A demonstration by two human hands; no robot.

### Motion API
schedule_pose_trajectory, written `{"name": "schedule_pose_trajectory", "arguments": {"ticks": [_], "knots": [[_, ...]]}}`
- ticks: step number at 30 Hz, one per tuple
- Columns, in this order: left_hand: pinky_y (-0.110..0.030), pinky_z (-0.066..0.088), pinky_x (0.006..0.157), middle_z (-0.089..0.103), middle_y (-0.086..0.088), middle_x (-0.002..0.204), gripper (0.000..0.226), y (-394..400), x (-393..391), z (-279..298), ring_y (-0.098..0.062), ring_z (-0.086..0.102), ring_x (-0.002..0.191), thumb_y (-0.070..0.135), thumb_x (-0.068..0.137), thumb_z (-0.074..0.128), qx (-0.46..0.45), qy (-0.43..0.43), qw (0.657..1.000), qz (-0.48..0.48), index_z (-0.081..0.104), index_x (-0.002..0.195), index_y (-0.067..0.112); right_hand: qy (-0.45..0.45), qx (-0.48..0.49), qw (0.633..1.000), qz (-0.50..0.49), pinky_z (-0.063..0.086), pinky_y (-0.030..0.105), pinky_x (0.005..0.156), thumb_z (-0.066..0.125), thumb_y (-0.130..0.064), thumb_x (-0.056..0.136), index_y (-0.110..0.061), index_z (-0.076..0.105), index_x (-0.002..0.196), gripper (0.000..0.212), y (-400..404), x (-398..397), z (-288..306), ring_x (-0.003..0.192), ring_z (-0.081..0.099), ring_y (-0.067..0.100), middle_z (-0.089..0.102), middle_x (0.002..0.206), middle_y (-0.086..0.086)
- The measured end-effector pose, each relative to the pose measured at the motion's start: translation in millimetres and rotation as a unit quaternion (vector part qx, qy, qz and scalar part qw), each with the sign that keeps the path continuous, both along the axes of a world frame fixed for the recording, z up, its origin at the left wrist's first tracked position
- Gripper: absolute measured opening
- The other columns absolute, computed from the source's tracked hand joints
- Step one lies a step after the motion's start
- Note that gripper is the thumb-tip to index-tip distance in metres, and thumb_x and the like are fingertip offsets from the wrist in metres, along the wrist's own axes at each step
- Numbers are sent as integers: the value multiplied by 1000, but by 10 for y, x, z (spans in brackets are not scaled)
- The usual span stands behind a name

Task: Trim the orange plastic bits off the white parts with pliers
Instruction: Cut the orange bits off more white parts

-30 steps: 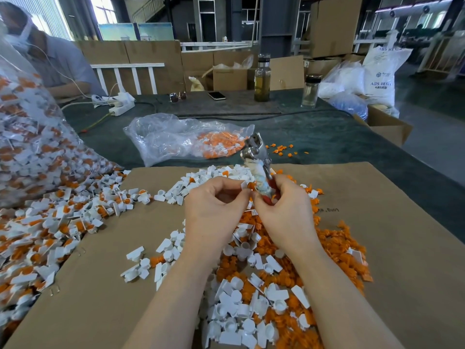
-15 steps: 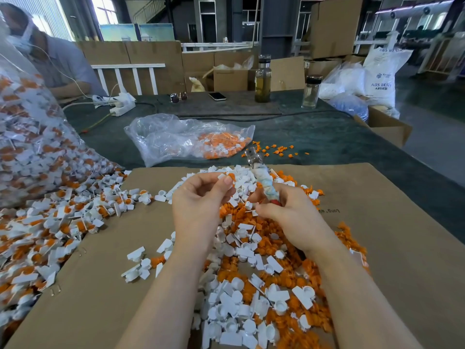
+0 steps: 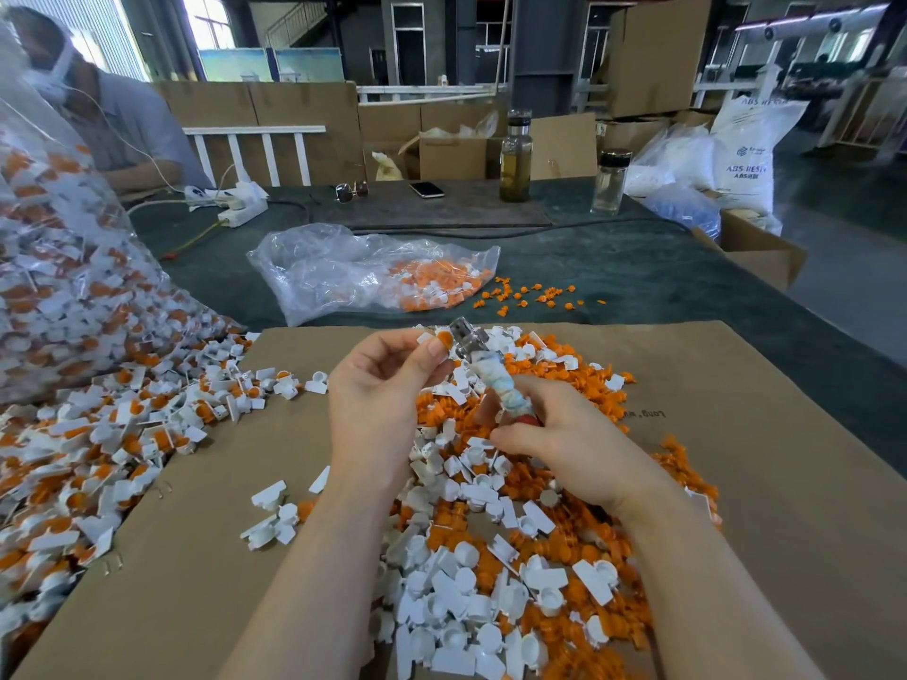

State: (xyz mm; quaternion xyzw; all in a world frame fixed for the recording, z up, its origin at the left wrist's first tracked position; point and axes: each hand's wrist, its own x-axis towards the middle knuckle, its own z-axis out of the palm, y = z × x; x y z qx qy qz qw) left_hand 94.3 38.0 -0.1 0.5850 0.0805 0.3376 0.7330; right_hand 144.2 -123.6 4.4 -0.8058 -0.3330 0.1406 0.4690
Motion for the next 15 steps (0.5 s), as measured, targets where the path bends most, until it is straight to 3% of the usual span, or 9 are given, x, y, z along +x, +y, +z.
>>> {"name": "schedule_pose_trajectory", "arguments": {"ticks": [8, 15], "knots": [[-19, 55, 66, 70, 5, 69, 3, 1, 6, -7, -7, 67, 64, 5, 85, 71, -3, 1, 1000, -10, 70, 86, 7, -34, -24, 999, 2, 42, 40, 59, 61, -13, 88, -24, 61, 90, 11, 47, -10, -21, 59, 49, 12, 54, 69, -6], [-20, 55, 65, 71, 2, 72, 6, 3, 7, 3, -9, 66, 63, 2, 85, 70, -42, 4, 999, -11, 70, 85, 7, -55, -28, 998, -12, 38, 30, 49, 55, -7, 86, -23, 62, 88, 17, 97, 3, -60, 45, 42, 2, 55, 69, -4]]}}
